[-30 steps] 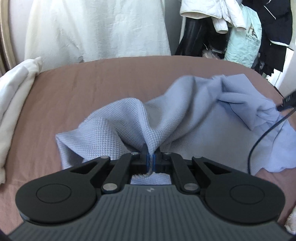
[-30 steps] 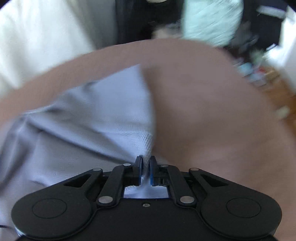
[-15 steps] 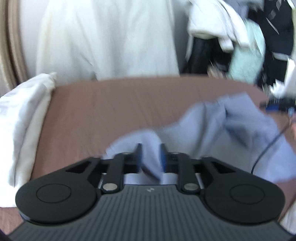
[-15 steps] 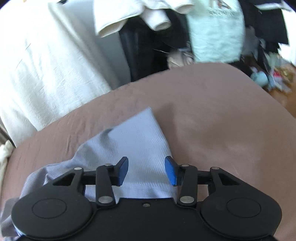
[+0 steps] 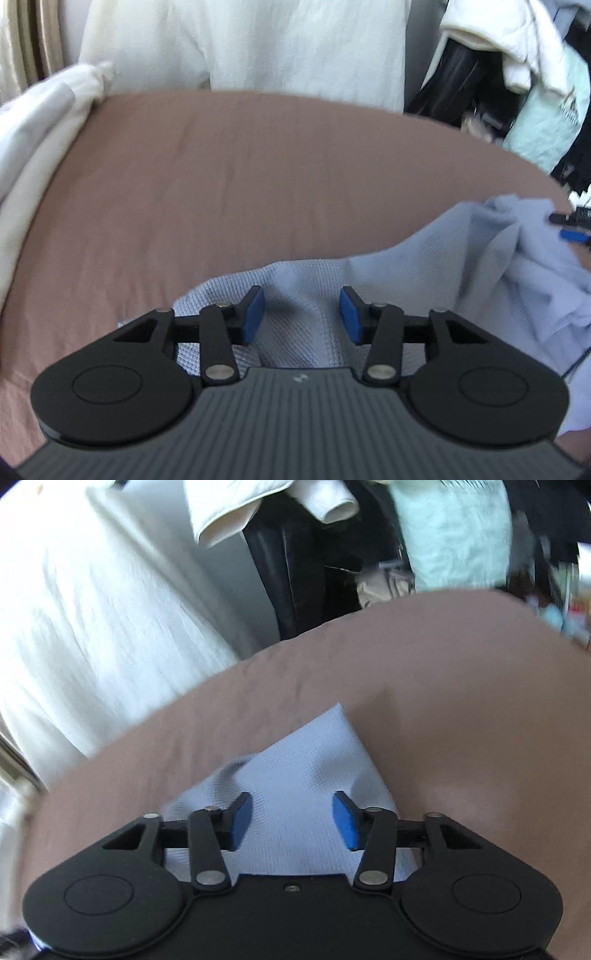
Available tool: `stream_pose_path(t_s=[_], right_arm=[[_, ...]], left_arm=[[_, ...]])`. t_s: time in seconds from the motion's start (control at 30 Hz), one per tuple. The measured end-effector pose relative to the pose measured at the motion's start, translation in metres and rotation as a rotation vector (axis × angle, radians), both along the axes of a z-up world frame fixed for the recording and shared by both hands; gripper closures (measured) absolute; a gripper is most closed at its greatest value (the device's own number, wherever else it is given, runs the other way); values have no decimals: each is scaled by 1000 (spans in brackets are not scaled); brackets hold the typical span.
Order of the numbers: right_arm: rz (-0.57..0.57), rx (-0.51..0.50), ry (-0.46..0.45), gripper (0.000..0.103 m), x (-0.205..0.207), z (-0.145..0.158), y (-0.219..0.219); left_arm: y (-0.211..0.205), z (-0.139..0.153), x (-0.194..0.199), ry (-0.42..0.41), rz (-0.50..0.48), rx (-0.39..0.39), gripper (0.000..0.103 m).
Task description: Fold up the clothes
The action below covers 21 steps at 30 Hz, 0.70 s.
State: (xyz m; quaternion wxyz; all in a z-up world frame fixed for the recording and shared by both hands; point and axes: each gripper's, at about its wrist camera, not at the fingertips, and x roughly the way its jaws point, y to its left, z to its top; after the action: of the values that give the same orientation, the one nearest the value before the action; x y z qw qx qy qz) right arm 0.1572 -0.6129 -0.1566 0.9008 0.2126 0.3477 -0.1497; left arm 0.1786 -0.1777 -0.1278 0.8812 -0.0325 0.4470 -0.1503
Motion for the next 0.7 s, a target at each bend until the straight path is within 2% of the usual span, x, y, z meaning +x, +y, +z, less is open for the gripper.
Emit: stream_pose_path(t_s=[0.03,0.07,0.1,0.13,0.17,0.2,0.23,0.27,0.3,0.4,0.53,0.63,0.7], right_arm=[[-18,-83,32,28,6,-3,0],[-42,-138,59,27,10,-6,-4],[-60,-138,74,27,12,-10,-11],[-53,-79,62,27,12,-15,-18],[-33,2,35,26,10,-21,-24],[-14,84,8,30,9,-26,-30],[3,97,-13,59,7,-28,-29],[21,52,-8,82,8,-25,-24],[33,0,4,94,10,-21,-16],[38,-89,-70,95,2,-3,2],[70,-211,-213,95,-26,44,30],[109,-205,-173,95,-36,49,38],[137,-192,-130,95,-42,49,42]], left_arm=[[0,-4,3,16,1,-3,56],[-1,-6,4,10,-3,-6,62],[-1,-6,3,-12,-9,3,73],[-1,-5,1,-35,-15,14,99],[0,-5,-4,-65,-23,27,101],[1,-2,-9,-107,-13,37,101],[0,1,-14,-151,0,47,101],[0,4,-19,-196,13,56,101],[0,9,-25,-237,25,67,101],[-3,24,-41,-335,39,83,101],[-3,45,-58,-423,27,101,101],[3,62,-69,-437,20,84,101],[3,59,-74,-419,9,132,101]])
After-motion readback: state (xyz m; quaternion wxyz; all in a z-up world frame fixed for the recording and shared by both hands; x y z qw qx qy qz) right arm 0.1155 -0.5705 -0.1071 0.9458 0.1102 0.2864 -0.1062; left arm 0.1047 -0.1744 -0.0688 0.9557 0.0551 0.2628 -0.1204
